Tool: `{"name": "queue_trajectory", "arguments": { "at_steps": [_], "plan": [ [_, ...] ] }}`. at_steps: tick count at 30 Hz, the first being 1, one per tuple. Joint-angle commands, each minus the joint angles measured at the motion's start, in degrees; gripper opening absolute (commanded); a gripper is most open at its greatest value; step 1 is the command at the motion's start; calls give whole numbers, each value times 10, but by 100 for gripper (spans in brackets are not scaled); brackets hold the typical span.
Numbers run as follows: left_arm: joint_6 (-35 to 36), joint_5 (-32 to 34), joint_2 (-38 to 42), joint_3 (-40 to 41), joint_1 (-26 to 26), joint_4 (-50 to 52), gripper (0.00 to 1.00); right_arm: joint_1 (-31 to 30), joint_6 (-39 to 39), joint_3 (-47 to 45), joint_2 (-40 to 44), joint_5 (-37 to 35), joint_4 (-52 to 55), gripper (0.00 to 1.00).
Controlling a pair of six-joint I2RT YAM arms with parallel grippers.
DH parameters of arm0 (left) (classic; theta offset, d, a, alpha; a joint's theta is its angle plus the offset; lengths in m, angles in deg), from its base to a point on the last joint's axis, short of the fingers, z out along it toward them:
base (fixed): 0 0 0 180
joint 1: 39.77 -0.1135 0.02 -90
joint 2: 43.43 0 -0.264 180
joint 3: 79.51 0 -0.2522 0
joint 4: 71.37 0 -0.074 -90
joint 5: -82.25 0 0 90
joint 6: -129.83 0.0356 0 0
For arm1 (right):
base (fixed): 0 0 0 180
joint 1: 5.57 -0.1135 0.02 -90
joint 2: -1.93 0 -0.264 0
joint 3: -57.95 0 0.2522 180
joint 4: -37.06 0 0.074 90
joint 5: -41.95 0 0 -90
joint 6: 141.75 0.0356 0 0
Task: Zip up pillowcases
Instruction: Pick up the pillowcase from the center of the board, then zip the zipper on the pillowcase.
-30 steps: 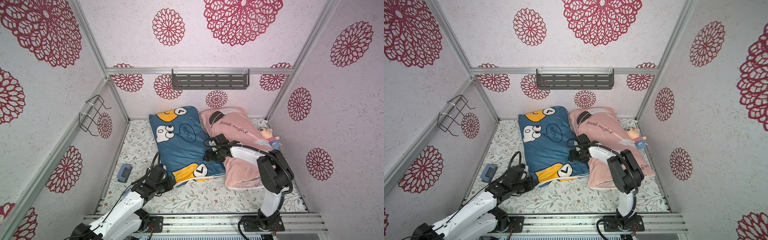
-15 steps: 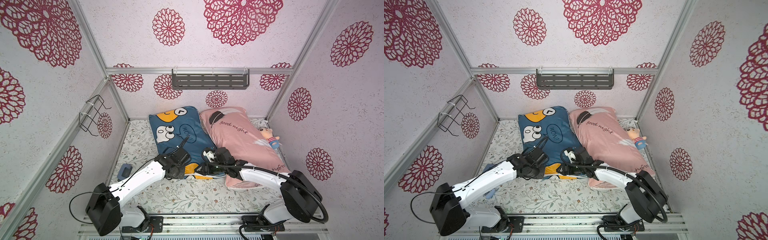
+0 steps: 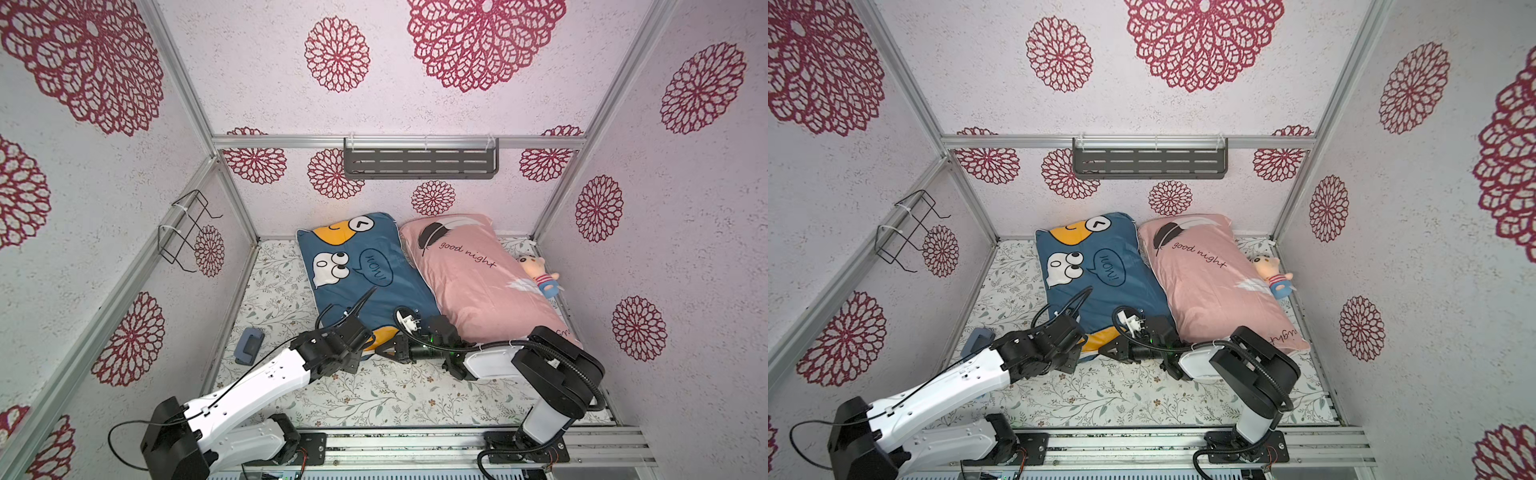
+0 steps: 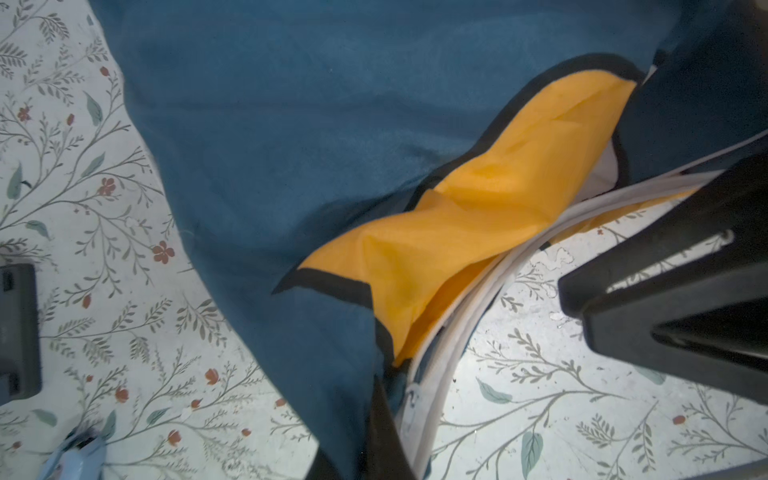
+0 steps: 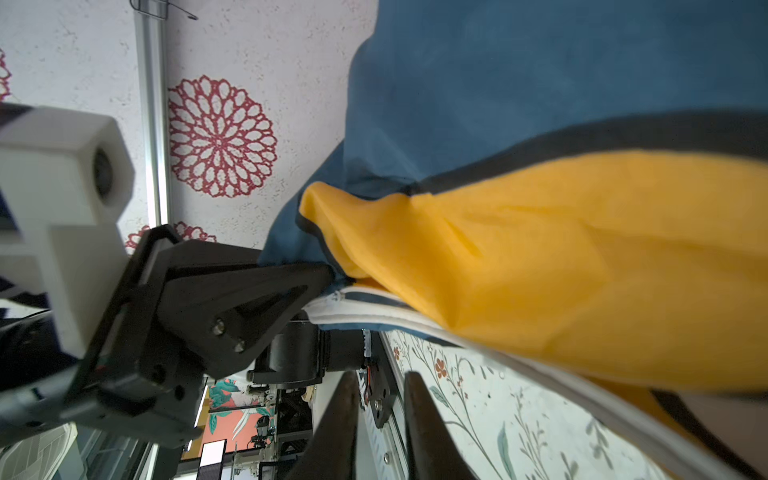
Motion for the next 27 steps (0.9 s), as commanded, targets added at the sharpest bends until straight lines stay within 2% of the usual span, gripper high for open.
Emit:
{"name": "queue_trajectory", "arguments": {
  "at_steps": [1, 9, 19, 27],
  "plan": [
    [-23, 17, 34, 21, 9, -88, 0, -16, 31, 27, -14, 24, -93, 23],
    [-16, 7, 27, 10, 9, -78, 0, -34, 38, 75, -67, 33, -99, 23],
    [8, -10, 13, -28, 9, -49, 0, -43, 43, 87, -122, 19, -127, 22],
    [39, -5, -25, -67, 9, -5, 0, -24, 70, 37, -94, 14, -202, 23]
  ]
}}
